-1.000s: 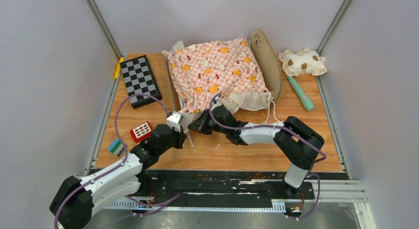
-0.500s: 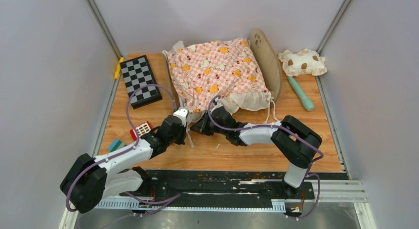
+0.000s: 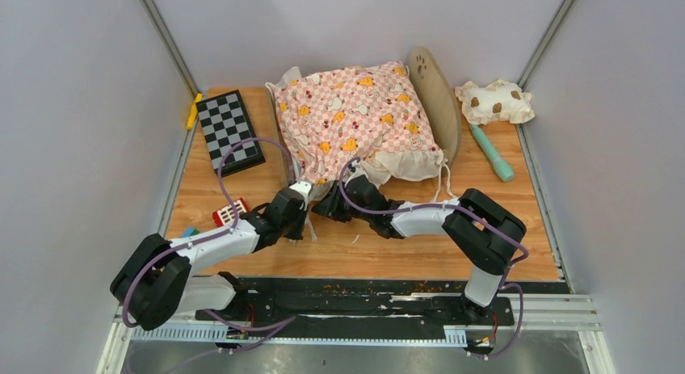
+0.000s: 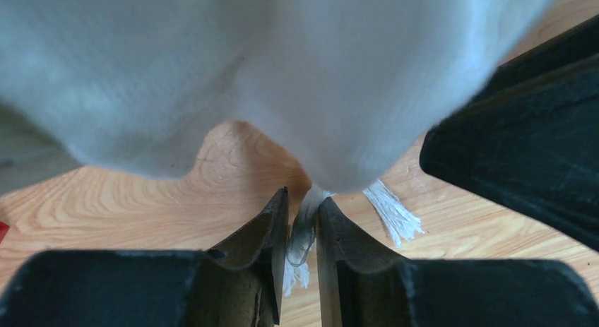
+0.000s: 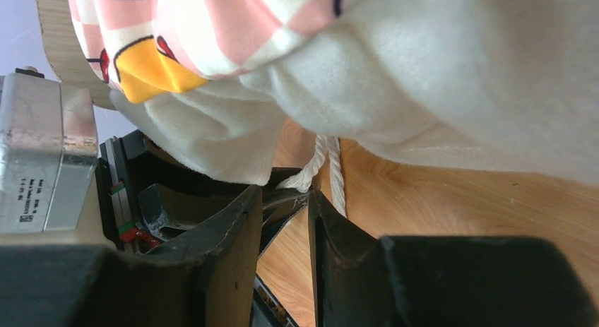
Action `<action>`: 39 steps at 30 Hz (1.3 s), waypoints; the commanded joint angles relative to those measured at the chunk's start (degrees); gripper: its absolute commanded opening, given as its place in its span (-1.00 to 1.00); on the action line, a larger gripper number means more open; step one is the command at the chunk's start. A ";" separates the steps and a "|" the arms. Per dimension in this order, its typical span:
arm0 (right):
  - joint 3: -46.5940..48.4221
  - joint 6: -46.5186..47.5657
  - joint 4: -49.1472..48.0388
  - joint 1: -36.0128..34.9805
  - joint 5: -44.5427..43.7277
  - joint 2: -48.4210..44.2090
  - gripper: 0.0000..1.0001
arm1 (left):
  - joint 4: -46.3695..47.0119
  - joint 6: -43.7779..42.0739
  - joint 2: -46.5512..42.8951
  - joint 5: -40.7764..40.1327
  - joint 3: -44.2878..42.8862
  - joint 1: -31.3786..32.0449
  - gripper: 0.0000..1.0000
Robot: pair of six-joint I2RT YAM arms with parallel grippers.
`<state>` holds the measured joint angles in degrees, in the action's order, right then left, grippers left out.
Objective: Set up the pet bed
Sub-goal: Adjust the ropes on the bed frame.
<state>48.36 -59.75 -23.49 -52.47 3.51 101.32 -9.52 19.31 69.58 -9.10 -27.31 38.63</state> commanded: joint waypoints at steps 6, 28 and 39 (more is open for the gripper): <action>1.41 1.29 -0.33 0.17 -0.25 2.44 -0.37 | -1.28 0.90 2.66 -0.78 -2.97 0.22 -0.35; 2.76 1.02 -1.08 0.22 3.52 5.48 -0.21 | -2.45 -5.12 -3.16 8.01 -4.99 0.22 -0.89; 6.73 -0.45 0.65 0.26 5.51 10.51 -0.19 | -2.25 -6.30 -4.46 9.83 -4.17 0.30 -0.90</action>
<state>54.08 -56.93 -27.55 -51.75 4.64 108.40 -12.25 14.76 67.07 -0.16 -31.62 38.65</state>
